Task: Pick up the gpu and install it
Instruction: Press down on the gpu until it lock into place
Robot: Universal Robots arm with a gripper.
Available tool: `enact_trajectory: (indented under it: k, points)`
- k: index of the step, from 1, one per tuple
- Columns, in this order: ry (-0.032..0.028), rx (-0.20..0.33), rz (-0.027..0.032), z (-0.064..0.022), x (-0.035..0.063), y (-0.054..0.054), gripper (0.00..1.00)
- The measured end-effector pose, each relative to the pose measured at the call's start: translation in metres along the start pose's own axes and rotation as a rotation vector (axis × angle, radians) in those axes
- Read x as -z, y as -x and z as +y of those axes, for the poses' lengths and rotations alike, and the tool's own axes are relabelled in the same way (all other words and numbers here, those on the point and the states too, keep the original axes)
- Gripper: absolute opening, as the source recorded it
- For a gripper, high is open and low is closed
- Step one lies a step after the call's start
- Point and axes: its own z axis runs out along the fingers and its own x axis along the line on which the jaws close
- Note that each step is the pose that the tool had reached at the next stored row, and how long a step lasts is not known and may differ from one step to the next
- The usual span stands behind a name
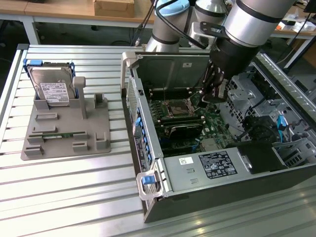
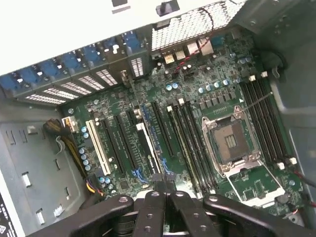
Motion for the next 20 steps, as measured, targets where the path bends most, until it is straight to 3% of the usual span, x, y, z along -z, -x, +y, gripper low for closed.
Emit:
enact_trajectory:
  k: [2,9,12,16,17,20]
  points:
    - [-0.0009,-0.04,-0.0024,0.0,-0.0001,0.0,0.13]
    - [-0.006,-0.288,-0.0175,-0.0001,-0.0007,0.0,0.13]
    - [-0.0076,-0.366,-0.0221,-0.0001,-0.0008,0.0,0.13]
    - [-0.0106,-0.509,-0.0307,-0.0001,-0.0011,0.0,0.13]
    - [-0.0118,-0.566,-0.0342,-0.0001,-0.0011,0.0,0.13]
    - [-0.0137,-0.658,-0.0398,-0.0001,-0.0013,0.0,0.13]
